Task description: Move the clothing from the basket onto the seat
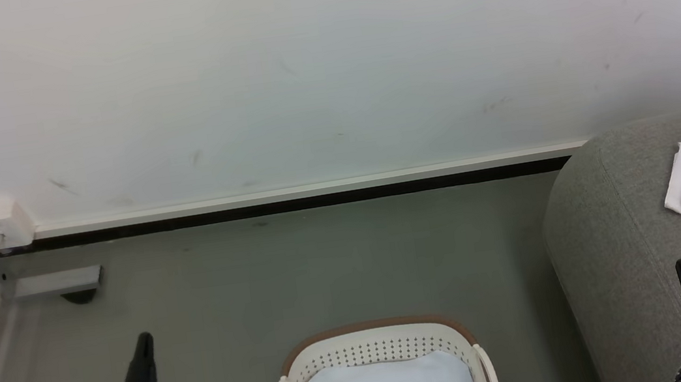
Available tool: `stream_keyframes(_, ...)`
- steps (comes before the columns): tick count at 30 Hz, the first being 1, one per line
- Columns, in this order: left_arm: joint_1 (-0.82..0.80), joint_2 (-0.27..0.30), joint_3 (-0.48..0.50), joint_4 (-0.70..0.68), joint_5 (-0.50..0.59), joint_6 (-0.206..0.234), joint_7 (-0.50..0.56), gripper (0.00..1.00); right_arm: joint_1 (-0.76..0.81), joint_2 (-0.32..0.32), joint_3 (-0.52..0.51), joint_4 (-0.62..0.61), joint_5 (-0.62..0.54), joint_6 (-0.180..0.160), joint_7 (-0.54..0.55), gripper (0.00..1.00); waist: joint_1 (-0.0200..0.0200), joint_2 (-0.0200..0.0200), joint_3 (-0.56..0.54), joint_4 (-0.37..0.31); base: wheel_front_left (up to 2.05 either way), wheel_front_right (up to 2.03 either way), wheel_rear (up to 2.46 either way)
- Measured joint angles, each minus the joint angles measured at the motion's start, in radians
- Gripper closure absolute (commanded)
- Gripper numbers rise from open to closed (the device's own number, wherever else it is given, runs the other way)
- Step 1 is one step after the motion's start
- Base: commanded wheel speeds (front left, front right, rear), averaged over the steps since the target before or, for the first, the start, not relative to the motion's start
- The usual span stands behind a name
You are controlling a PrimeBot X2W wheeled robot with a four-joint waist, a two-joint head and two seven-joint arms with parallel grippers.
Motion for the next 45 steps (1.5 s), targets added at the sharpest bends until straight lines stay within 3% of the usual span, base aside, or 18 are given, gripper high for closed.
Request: stream_keyframes(45,0.0,0.0,0.0,0.0,0.0,0.0,0.0,1.0,0.0,0.0,0.0,-0.001,0.0,0.0,0.0,1.0,0.0,0.0,0.0,0.0,0.0,0.0,0.0)
